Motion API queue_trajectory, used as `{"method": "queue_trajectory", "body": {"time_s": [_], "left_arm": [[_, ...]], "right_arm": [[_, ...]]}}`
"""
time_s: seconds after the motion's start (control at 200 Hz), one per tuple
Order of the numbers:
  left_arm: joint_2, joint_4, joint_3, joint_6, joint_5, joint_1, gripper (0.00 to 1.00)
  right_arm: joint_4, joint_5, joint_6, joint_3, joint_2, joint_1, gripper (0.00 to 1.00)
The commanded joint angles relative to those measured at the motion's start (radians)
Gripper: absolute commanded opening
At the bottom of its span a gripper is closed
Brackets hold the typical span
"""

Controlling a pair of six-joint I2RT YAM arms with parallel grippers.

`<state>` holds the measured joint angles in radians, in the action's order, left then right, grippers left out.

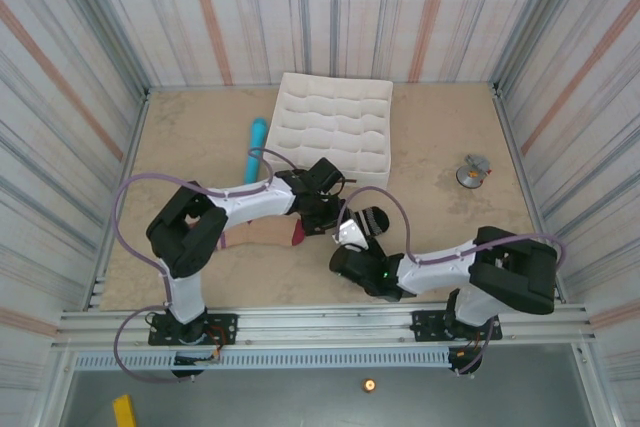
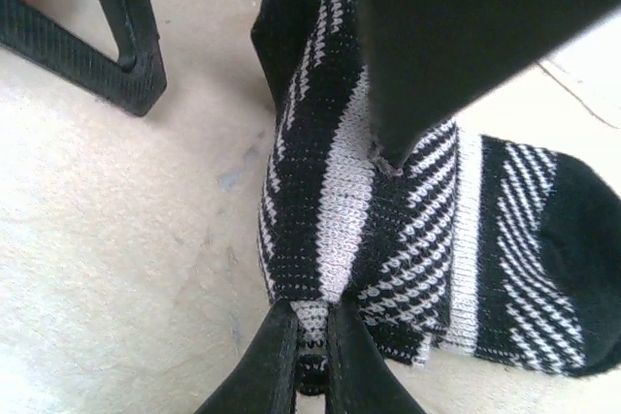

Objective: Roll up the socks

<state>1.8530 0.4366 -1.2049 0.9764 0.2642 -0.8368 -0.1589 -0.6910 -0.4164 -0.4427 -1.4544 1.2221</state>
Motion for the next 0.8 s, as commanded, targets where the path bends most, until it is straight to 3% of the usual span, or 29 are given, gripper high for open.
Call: {"method": "queue_trajectory", "body": {"time_s": [0.0, 0.441, 0.792], "left_arm": [[-0.066, -0.029, 0.017, 0.002, 0.011, 0.002, 0.77], [-0.15, -0.209, 0.081, -0.004, -0.042, -0.002, 0.82], [-0.161, -0.233, 0.096, -0.022, -0.045, -0.007, 0.81]], "right_arm": [[0.017, 0.224, -0.092, 0.081, 0.031, -0.068, 0.0], [0.007, 0.43, -0.152, 0.186, 0.175, -0.215, 0.0], [-0.089, 0.716, -0.275, 0.251, 0.206, -0.417, 0.0]]}}
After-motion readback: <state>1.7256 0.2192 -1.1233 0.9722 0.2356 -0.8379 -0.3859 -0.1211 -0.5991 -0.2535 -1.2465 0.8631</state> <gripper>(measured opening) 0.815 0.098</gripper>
